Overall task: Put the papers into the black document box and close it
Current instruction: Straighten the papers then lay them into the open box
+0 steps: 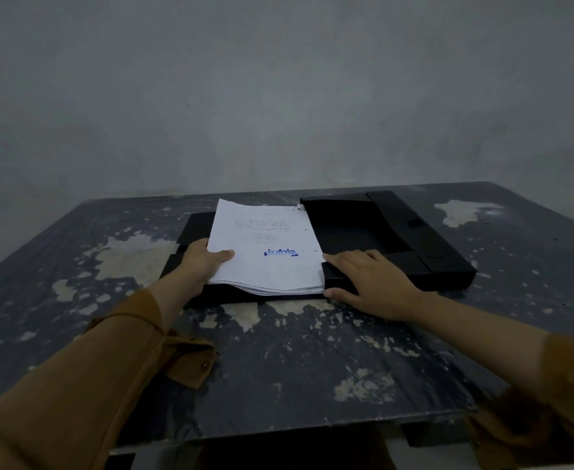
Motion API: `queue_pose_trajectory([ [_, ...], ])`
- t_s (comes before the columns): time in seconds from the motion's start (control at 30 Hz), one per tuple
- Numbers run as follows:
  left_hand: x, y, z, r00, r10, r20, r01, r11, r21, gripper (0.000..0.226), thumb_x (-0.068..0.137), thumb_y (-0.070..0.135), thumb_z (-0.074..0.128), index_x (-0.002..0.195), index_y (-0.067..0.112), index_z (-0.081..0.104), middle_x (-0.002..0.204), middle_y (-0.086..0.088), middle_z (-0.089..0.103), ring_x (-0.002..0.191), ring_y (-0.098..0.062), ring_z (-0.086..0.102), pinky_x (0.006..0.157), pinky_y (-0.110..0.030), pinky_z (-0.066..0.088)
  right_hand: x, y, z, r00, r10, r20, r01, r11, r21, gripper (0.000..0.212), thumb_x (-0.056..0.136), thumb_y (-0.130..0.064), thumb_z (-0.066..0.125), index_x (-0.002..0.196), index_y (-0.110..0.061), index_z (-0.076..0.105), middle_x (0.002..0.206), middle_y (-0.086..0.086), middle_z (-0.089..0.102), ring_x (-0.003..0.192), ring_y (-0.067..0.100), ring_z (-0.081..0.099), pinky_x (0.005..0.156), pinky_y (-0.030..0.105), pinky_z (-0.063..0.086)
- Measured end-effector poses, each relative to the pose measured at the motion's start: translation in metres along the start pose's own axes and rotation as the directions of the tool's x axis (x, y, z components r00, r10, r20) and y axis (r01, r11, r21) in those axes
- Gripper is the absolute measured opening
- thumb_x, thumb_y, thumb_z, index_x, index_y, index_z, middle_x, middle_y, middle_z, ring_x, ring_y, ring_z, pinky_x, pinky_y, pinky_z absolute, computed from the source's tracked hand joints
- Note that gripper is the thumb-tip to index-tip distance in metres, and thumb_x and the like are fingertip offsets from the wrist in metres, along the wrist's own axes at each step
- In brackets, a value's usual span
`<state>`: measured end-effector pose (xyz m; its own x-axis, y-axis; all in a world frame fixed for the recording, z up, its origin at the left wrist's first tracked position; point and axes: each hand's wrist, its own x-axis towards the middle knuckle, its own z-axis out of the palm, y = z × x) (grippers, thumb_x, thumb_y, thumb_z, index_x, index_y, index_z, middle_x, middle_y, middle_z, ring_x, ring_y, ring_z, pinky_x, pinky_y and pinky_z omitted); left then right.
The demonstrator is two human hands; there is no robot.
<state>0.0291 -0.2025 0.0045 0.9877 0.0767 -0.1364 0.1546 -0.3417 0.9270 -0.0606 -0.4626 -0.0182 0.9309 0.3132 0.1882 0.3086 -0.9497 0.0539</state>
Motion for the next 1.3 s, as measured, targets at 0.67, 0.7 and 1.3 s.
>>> queue_pose_trajectory([
  [0.67,-0.001,0.01,0.043,0.983,0.006,0.185,-0.002,1.0,-0.021,0.05,0.088,0.007,0.06,0.135,-0.001,0.046,0.14,-0.017,0.052,0.123,-0.031,0.053,0.092,-0.03,0.043,0.001,-0.001,0.004,1.0,0.003,-0.005,-0.003,1.0,-0.007,0.09,0.075,-0.074,0.011,0.145,-0.021,0.026,0.145,-0.002,0.044,0.131,0.015,0.041,0.109,0.034,0.028],
  [0.7,-0.001,0.011,0.048,0.98,0.01,0.197,-0.007,1.0,-0.014,0.05,0.087,0.007,0.061,0.134,-0.001,0.047,0.139,-0.017,0.053,0.123,-0.031,0.053,0.093,-0.031,0.043,0.001,-0.001,0.004,1.0,0.002,0.002,-0.002,1.0,-0.004,0.089,0.075,-0.074,0.012,0.146,-0.021,0.026,0.146,-0.002,0.043,0.132,0.015,0.041,0.11,0.034,0.027],
  [1.3,0.004,0.022,0.097,0.954,0.155,0.256,-0.216,0.949,0.231,0.065,0.093,0.016,0.052,0.149,0.006,0.021,0.159,-0.012,0.019,0.146,-0.026,0.021,0.12,-0.036,0.02,-0.021,0.095,-0.017,0.727,0.64,0.25,-0.67,0.74,0.055,0.078,0.09,-0.064,0.022,0.15,-0.016,0.012,0.16,0.012,-0.005,0.147,0.029,-0.008,0.117,0.049,0.006],
])
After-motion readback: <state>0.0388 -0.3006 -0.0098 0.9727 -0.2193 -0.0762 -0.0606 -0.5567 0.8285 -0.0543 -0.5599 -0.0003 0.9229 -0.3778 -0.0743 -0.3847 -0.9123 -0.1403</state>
